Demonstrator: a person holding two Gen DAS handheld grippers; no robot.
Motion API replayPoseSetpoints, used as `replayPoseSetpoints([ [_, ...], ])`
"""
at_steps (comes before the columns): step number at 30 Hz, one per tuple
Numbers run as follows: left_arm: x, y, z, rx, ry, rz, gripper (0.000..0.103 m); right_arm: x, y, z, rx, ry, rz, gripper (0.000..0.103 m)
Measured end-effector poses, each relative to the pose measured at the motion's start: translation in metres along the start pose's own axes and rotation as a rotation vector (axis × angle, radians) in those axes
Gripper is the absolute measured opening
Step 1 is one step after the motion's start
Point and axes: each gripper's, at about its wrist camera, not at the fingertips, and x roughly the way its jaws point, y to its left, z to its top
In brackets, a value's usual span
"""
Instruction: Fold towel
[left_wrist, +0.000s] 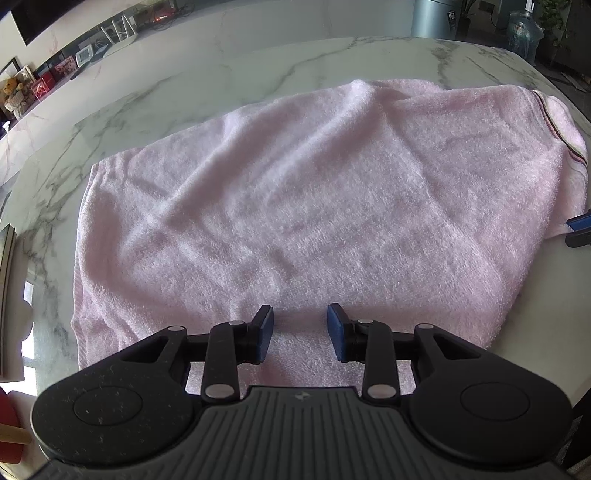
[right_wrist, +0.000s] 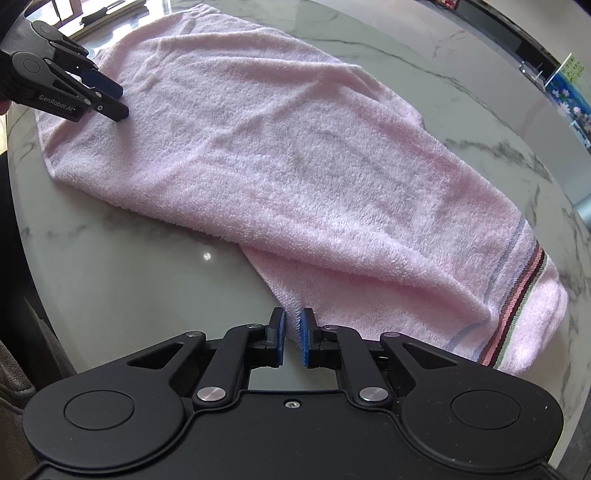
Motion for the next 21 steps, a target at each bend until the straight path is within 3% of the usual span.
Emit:
replayPoseSetpoints([
  [14,0.002,0.014,0.003,-0.015,0.004,0.008,0.036,-0.017,-0.021,-0.051,-0.036,0.124,0.045,0.006],
  [21,0.002,0.012,0.003,-0.018,0.005,-0.007,0.036,-0.020,-0.025,-0.054,-0.032,0.154,0.083,0.007],
])
